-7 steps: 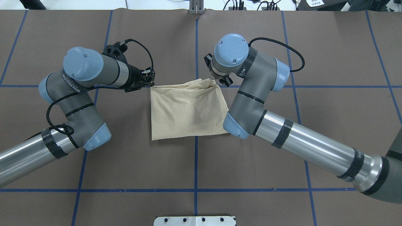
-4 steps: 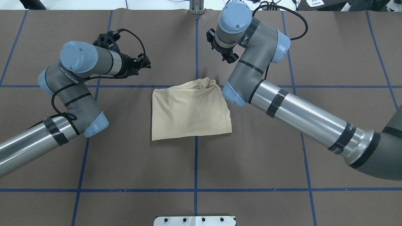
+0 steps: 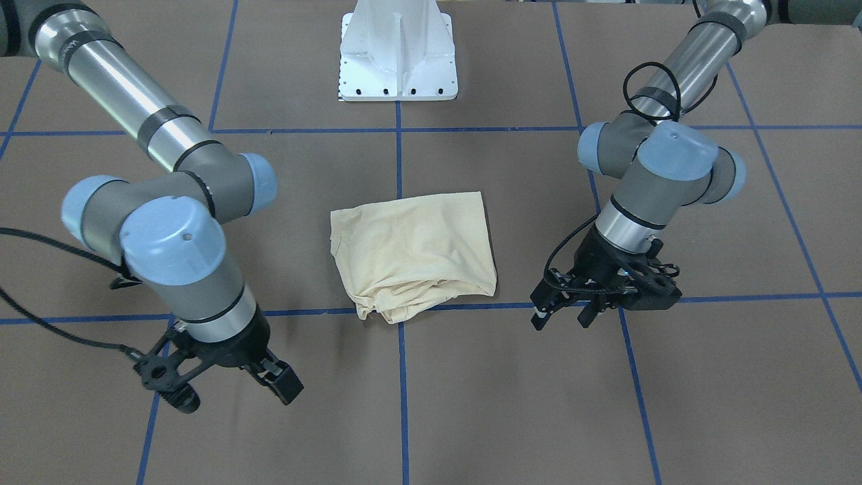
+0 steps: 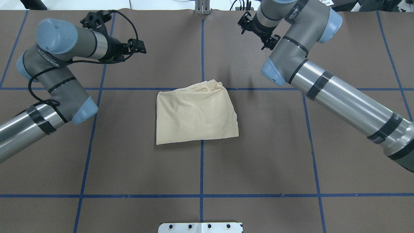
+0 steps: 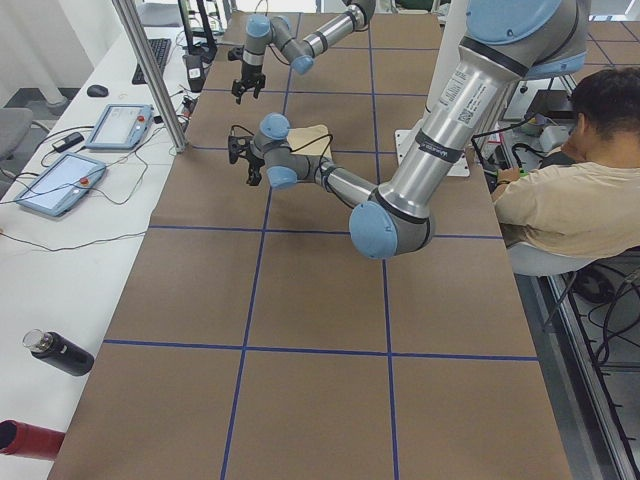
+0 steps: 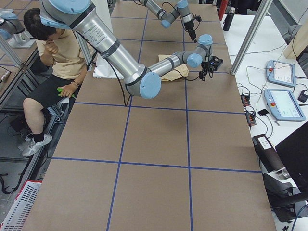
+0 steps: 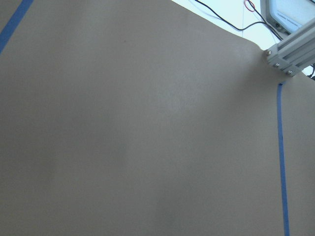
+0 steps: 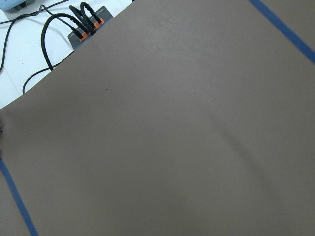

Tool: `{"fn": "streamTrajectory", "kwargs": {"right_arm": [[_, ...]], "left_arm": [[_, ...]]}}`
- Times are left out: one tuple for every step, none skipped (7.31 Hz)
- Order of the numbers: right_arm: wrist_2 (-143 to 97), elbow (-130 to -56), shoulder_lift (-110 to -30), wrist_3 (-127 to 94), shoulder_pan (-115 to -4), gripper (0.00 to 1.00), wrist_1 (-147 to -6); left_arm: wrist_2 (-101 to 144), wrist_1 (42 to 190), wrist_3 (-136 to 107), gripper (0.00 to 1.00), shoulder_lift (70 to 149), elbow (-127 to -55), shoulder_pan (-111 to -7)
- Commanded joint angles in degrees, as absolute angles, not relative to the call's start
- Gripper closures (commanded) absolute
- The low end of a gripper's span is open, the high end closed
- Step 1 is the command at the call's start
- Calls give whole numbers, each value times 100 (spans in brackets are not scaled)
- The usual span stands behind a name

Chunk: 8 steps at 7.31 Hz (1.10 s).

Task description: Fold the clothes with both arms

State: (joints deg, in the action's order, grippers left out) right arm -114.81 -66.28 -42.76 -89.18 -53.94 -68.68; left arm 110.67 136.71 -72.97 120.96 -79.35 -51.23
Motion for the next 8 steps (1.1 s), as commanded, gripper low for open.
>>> {"fn": "streamTrajectory", "kwargs": {"right_arm": [[-12276, -6768, -4849, -7277, -6490, 0, -7108], [-12391, -6776, -5191, -6129, -6965, 0, -7432], [-12393, -6802, -5595, -4882, -7396, 0, -7514], [-12462, -6794, -5947, -3642, -7879, 0, -7628], [-12541, -6794, -6020, -2525, -8336, 0, -8064], [-12577, -6794, -6021, -1687, -8689, 0, -8564], [-12647, -6794, -6038, -1113, -8979, 0, -8874], [-12961, -6820, -6169, -699, -9191, 0, -9060]], "left_arm": [[12247, 13030, -5241, 0, 11638, -8366, -6383], [12304, 12408, -3837, 0, 11611, -8315, -6799], [12313, 11940, -2597, 0, 11610, -8027, -7212], [12357, 11866, -1636, 0, 11602, -7676, -7755], [12592, 11665, -1113, 0, 11602, -7542, -8370], [12856, 11019, -507, 0, 11610, -7637, -8898], [12893, 10308, -14, 0, 11610, -7960, -9243], [12885, 9761, 148, 0, 11567, -8320, -9255]]}}
